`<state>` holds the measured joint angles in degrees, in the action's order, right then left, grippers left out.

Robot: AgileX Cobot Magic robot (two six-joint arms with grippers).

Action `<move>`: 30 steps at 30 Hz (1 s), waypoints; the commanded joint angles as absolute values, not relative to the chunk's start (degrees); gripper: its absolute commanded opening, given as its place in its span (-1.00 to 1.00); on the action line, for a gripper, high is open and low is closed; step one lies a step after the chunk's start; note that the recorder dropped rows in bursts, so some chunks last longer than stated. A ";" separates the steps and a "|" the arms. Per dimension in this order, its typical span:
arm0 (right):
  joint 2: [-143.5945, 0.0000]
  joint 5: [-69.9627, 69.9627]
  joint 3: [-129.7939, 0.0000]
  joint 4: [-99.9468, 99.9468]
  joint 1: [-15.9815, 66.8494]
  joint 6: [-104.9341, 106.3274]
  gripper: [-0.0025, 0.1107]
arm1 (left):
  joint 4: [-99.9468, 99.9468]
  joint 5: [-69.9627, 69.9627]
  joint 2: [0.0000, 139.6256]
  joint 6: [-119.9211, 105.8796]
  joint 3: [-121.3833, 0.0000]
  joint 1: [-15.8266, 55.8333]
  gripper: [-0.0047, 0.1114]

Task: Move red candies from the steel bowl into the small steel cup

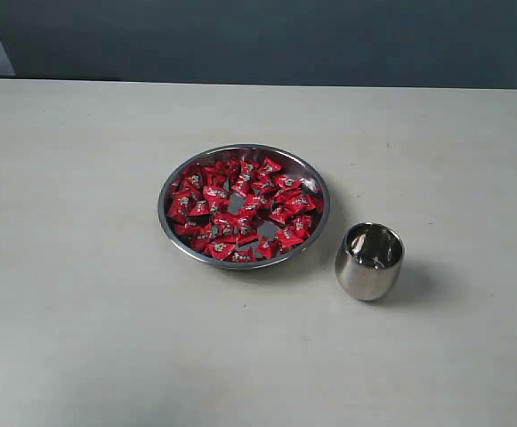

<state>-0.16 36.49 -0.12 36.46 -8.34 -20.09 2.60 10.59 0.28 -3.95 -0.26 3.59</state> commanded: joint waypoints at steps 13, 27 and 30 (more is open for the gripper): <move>0.00 -0.47 0.00 23.68 -8.58 -30.17 -0.96 | 2.67 10.22 0.00 -3.91 0.00 3.56 -0.89; -4.71 4.09 -10.05 0.54 -8.48 -30.43 -0.96 | 2.67 10.22 0.00 -3.91 0.00 3.56 -0.89; -13.66 1.80 -18.05 -5.69 -8.48 -30.43 -0.96 | 2.67 10.22 0.00 -3.91 0.00 3.56 -0.89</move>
<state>-7.11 3.63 -12.17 0.90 -8.34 -30.61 2.60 10.59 0.28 -3.95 -0.26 3.59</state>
